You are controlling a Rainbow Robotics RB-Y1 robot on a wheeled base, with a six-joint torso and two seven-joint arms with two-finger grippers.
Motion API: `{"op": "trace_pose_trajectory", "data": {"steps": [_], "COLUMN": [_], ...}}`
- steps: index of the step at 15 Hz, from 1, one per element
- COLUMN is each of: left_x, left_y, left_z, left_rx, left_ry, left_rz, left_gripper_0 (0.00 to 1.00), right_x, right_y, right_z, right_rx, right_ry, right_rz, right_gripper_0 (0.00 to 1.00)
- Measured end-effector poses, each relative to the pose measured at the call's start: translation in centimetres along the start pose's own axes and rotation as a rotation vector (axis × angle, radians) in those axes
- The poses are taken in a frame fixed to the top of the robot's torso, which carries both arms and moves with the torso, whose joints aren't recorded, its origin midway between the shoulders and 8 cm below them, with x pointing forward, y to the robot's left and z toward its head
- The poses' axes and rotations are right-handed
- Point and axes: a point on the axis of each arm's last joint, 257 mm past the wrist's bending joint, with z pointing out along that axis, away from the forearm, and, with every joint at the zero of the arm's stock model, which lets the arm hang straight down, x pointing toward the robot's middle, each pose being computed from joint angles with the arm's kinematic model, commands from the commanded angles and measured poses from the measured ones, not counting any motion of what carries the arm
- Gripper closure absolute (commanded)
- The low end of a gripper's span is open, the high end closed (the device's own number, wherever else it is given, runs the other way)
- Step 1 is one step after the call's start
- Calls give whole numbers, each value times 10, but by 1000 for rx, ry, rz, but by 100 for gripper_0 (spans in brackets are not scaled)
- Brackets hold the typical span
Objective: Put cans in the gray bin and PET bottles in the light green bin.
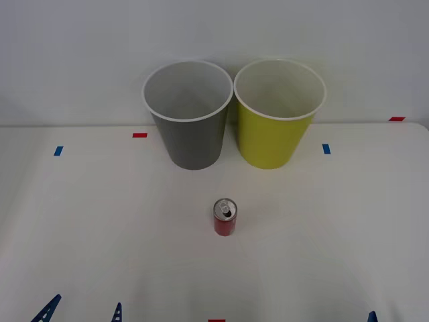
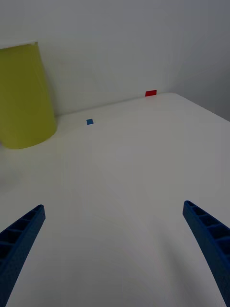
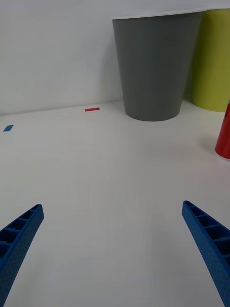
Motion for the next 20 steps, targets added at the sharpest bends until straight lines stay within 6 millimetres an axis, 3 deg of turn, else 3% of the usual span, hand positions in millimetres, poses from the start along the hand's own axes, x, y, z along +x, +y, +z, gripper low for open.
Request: {"op": "trace_pose_trajectory", "data": {"steps": [20], "left_x": [0], "left_y": [0], "left_z": [0], "left_rx": [0], "left_ry": [0], "left_rz": [0], "left_gripper_0": [0], "right_x": [0], "right_y": [0], "right_z": [0], "right_rx": [0], "right_ry": [0], "right_rz": [0], "right_gripper_0": [0]}}
